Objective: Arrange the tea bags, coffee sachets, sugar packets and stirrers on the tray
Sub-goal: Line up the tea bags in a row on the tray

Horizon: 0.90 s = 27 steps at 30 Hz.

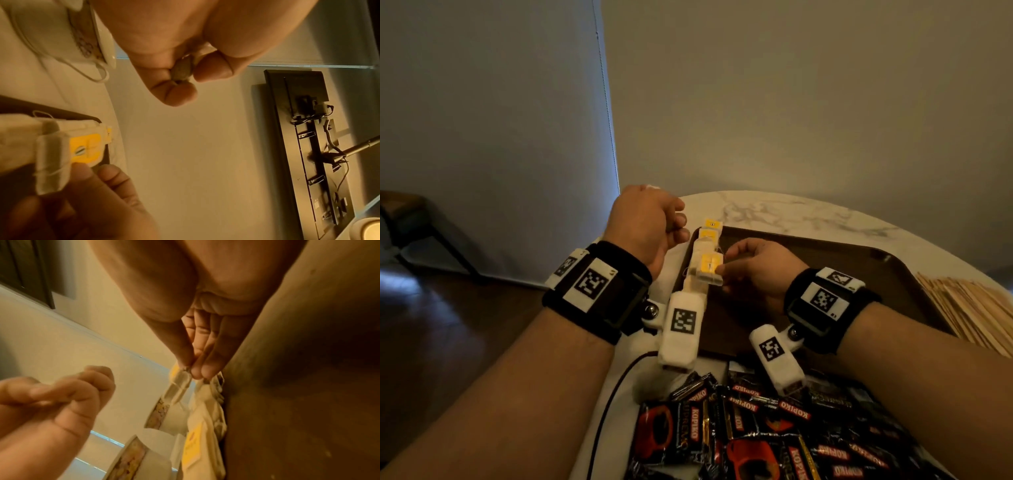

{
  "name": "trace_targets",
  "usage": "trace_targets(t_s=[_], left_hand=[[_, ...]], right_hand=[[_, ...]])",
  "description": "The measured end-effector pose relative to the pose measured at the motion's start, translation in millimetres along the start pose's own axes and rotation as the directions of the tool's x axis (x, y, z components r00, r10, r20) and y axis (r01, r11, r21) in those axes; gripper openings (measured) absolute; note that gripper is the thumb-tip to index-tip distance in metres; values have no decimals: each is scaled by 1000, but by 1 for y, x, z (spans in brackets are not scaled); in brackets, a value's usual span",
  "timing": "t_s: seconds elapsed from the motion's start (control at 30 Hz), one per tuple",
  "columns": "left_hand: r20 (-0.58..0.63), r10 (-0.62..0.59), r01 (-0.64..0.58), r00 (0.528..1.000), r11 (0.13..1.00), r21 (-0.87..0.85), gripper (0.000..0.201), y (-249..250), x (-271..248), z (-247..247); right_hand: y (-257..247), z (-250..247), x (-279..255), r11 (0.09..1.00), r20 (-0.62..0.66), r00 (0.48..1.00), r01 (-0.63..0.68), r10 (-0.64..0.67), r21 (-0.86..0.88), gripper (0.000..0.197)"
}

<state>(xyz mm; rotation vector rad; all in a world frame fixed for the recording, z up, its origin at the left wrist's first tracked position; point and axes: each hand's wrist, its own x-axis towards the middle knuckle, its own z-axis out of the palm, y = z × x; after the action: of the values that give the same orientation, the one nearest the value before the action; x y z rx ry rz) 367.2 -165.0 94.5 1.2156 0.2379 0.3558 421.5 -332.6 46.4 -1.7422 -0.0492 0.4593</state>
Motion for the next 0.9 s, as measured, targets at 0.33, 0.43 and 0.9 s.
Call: trace_targets(t_s=[0.33,0.43,0.9], left_hand=[[52,-48,48,997,999,16,30,5,-14,-13],[68,-61,59,996,998,30,25,4,-17,-11],[265,-135,88,955,979,184,19,-40,-6,18]], right_hand=[[12,15,14,998,52,997,-47,49,-31,21],[11,15,16,996,57,996,-63,66,-62,29],[-14,-30,-8,963,93,979,160,-183,217,23]])
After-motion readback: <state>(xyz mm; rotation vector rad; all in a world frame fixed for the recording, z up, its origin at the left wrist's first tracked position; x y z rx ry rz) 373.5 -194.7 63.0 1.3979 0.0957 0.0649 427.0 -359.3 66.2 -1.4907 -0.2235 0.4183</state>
